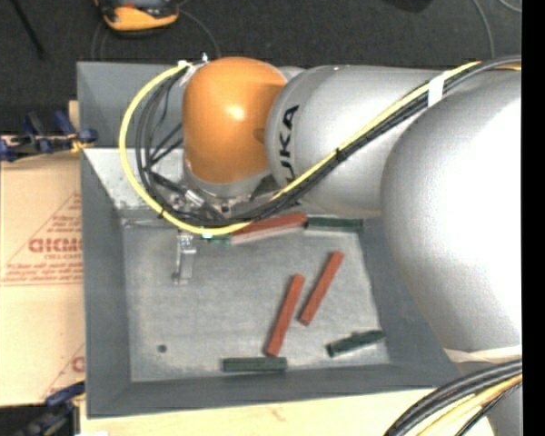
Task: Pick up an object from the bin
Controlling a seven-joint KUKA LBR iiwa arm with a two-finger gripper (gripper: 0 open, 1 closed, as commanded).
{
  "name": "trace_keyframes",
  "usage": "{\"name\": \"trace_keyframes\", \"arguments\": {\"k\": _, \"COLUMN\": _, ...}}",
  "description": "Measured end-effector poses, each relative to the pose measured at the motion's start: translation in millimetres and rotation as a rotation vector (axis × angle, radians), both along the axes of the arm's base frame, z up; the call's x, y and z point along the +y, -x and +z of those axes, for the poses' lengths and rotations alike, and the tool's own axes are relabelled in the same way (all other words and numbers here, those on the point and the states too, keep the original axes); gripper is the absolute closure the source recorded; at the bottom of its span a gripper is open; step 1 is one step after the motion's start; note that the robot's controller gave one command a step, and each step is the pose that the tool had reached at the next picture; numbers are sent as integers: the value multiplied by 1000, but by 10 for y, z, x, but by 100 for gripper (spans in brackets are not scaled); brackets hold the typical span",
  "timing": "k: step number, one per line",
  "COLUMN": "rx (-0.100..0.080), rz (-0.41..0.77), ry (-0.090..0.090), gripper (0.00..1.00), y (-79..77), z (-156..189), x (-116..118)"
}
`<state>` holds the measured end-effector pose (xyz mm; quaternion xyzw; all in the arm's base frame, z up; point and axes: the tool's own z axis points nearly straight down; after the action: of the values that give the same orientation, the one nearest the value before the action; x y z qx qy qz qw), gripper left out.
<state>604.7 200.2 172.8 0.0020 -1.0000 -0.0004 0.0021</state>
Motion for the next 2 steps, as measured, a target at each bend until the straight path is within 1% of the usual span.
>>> {"name": "trace_keyframes", "arguments": {"k": 1, "rx": -8, "rz": -4, "ry": -2, "gripper": 0, "y": -21, "z": 48, "x": -8}}
{"name": "trace_keyframes", "arguments": {"k": 2, "rx": -5, "rz": 134, "ry": 3, "gripper": 100, "y": -58, "z": -553, "x": -1162}}
